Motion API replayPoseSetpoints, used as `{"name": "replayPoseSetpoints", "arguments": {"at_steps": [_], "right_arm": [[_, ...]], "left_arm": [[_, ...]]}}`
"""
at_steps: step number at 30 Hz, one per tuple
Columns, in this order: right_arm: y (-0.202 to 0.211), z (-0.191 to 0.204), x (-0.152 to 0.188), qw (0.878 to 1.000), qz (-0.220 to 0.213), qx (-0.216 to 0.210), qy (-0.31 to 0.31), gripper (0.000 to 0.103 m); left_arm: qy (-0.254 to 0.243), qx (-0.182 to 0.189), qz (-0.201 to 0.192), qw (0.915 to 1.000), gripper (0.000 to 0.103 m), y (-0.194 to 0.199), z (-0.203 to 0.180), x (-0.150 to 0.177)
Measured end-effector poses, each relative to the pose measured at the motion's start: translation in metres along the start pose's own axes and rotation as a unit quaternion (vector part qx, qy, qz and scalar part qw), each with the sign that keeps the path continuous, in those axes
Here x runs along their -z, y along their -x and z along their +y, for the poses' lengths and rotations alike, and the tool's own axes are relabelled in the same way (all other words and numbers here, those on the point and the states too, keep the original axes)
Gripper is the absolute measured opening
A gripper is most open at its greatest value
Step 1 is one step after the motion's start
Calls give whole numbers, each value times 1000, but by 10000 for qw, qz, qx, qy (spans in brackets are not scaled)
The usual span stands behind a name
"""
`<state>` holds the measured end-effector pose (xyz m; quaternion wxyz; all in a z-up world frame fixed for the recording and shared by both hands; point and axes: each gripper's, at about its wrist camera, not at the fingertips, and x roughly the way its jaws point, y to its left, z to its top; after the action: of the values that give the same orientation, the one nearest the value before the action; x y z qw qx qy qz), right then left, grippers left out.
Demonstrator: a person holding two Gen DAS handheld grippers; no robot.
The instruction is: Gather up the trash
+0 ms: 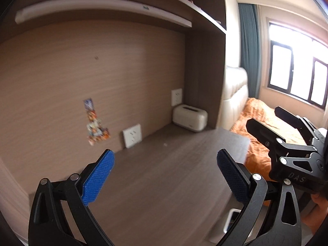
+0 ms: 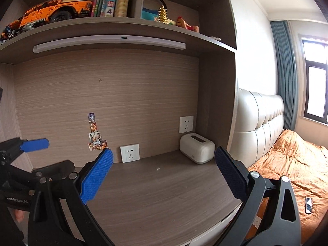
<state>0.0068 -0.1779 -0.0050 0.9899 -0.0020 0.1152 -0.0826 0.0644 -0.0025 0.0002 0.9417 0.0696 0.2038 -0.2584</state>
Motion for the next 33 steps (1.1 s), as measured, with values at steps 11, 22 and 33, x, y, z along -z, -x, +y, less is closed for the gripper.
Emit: {"name": "replayPoseSetpoints", "arguments": {"at_steps": [11,22,33], "right_arm": [[-3,23,-15,9997,-124,173,136,99],[-7,35,-18,9991,-152,311,235,99],[-8,38,-18,9992,-191,288,204,99]], "left_arm": [[20,-254,-23,9997,98,2,21,-12],[250,-177,107,9995,98,-2,37,-13],[182,-268,47,9995,98,0,38,-14]]}}
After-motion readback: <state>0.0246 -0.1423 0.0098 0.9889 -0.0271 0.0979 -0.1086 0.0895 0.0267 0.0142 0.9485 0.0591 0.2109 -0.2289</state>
